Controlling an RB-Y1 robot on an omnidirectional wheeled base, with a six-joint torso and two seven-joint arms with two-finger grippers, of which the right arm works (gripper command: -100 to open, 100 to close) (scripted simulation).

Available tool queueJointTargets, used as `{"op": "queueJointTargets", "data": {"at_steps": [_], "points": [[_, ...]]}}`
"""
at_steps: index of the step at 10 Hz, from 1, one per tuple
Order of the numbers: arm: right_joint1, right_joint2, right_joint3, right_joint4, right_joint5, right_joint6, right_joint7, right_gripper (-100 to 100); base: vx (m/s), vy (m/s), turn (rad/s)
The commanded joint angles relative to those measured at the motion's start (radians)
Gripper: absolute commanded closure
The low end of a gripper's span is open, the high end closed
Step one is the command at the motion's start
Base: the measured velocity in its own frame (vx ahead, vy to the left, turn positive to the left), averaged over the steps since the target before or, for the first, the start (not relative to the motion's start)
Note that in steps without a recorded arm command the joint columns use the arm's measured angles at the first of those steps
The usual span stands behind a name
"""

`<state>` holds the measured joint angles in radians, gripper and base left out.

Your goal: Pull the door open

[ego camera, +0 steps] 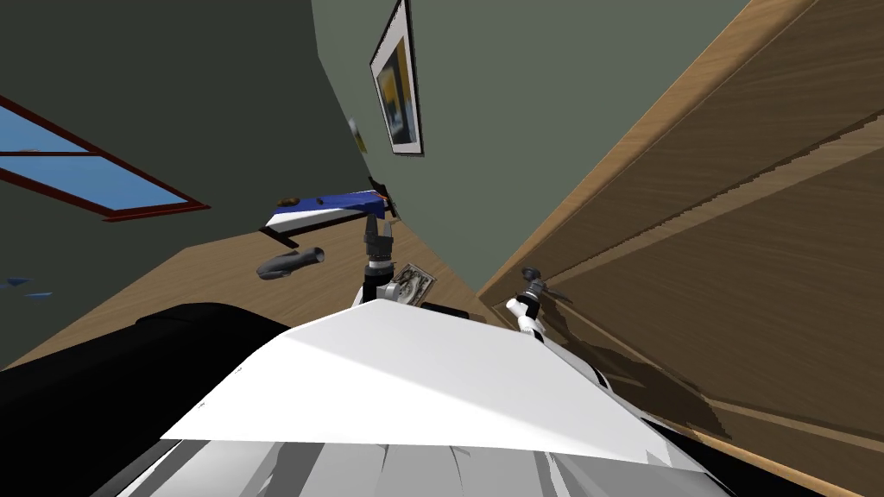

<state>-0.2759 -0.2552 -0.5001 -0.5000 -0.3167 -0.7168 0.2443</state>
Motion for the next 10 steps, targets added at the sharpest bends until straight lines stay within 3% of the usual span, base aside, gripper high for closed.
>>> {"op": "queueJointTargets", "data": {"at_steps": [1,6,10], "points": [[0.002,0.000,0.004,0.008,0.003,-0.001,-0.003,100,-0.224,0.028,-0.043],[-0.003,0.006,0.024,0.004,0.018,0.001,-0.014,100,-0.239,0.004,-0.056],[-0.006,0.008,0.034,0.002,0.024,0.002,-0.019,100,-0.145,-0.007,-0.011]]}}
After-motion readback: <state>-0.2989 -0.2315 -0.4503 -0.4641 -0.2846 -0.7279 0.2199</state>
